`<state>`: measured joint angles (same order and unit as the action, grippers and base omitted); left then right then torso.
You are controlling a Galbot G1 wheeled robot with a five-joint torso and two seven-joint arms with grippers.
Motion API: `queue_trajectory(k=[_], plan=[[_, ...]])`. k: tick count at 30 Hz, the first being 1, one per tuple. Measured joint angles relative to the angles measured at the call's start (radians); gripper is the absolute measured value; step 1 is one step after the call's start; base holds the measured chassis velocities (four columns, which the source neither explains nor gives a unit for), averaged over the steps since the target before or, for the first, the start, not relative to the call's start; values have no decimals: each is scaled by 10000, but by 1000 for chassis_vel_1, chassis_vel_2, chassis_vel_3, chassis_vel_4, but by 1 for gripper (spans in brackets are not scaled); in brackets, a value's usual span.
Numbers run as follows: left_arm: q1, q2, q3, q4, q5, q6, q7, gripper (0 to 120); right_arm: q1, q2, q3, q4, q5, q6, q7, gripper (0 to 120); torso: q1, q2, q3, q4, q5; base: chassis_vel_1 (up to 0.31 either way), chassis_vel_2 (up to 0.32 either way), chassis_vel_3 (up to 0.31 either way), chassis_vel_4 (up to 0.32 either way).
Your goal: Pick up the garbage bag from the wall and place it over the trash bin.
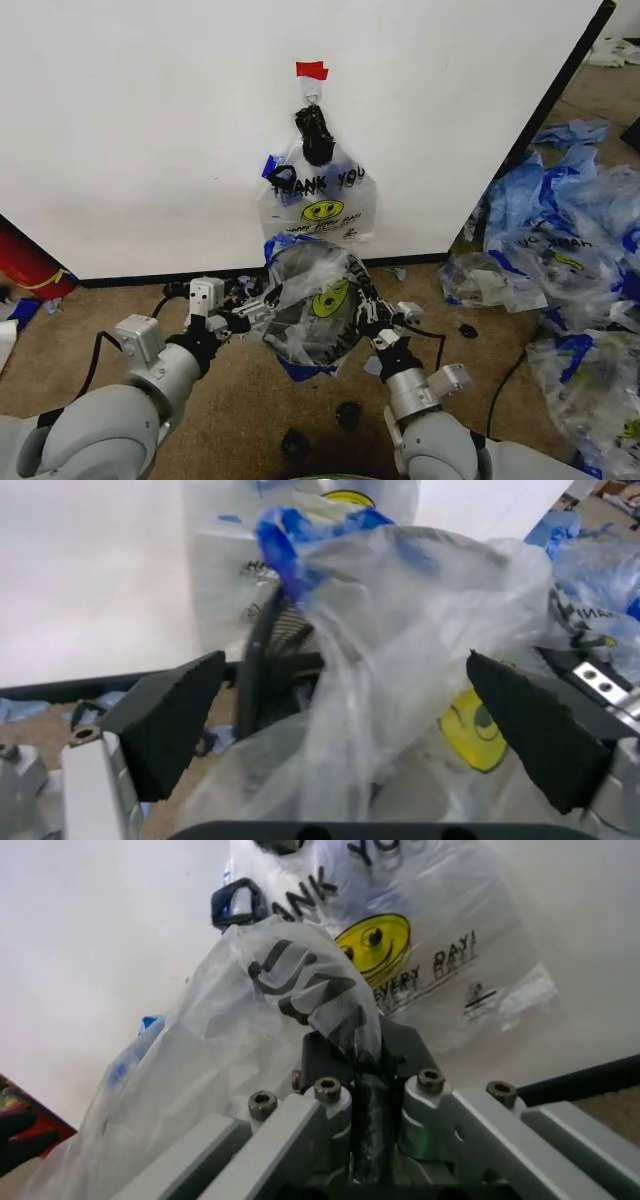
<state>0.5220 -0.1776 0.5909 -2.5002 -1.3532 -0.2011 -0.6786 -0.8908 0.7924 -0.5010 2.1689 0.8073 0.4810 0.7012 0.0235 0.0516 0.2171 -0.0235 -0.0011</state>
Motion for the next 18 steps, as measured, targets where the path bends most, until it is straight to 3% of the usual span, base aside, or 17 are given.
queue_trajectory(k=[15, 18], plan=[[66, -335, 87, 1, -96, -7, -44, 94, 67, 12, -88, 67, -25, -90, 84, 1, 0, 0, 0, -1, 0, 0, 0, 0, 0], [69, -437, 102, 2, -102, -29, -53, 84, 29, 14, -78, 57, -50, -90, 86, 1, 0, 0, 0, -1, 0, 0, 0, 0, 0]])
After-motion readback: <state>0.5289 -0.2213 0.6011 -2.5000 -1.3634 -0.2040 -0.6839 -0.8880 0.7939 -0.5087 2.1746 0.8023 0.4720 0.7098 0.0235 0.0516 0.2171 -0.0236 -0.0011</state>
